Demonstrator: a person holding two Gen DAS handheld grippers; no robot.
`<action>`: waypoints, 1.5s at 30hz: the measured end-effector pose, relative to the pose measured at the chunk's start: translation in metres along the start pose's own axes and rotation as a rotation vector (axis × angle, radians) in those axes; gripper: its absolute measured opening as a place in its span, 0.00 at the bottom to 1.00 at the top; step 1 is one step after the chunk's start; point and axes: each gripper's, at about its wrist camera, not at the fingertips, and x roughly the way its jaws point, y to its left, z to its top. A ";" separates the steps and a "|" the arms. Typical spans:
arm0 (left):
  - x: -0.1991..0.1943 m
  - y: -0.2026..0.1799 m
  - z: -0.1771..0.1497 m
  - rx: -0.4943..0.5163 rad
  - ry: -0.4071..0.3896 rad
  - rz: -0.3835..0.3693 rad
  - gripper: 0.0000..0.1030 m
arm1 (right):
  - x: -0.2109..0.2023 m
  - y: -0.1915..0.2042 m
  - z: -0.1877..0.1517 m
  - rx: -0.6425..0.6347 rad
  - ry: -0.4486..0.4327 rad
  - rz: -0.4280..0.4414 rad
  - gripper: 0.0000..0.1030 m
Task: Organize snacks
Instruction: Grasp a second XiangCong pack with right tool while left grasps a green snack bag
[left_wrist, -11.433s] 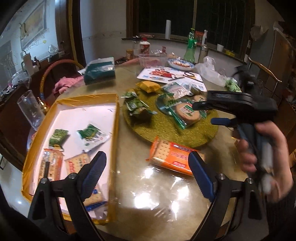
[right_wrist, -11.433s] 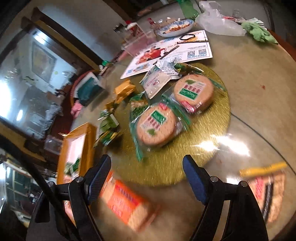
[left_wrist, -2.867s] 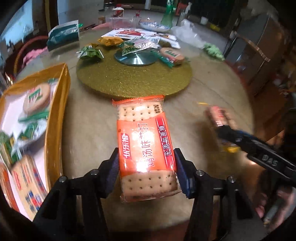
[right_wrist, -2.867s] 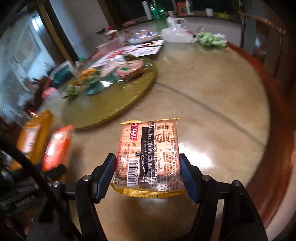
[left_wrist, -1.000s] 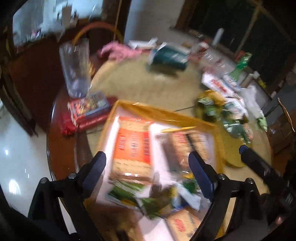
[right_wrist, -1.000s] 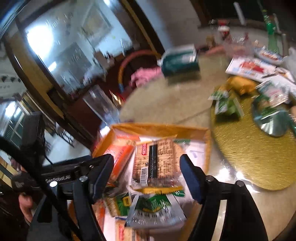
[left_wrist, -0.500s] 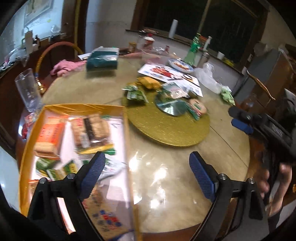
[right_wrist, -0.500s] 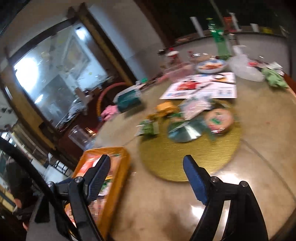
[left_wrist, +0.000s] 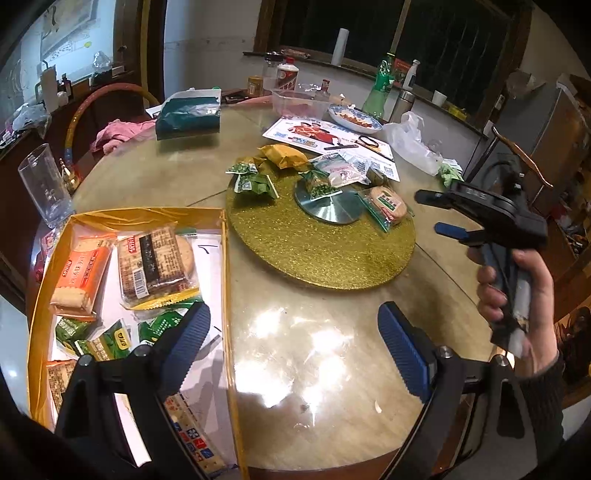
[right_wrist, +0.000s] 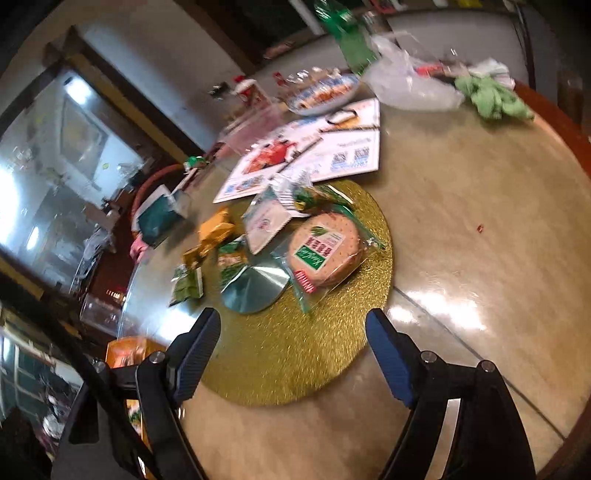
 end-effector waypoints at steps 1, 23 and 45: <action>0.001 0.002 0.001 -0.004 0.002 0.001 0.89 | 0.009 -0.002 0.004 0.015 0.014 0.001 0.78; 0.014 0.037 0.013 -0.075 0.023 -0.014 0.89 | 0.107 0.035 0.041 -0.050 0.003 -0.519 0.80; 0.145 -0.040 0.099 -0.049 0.164 0.026 0.76 | -0.015 0.005 -0.106 -0.160 -0.008 -0.300 0.73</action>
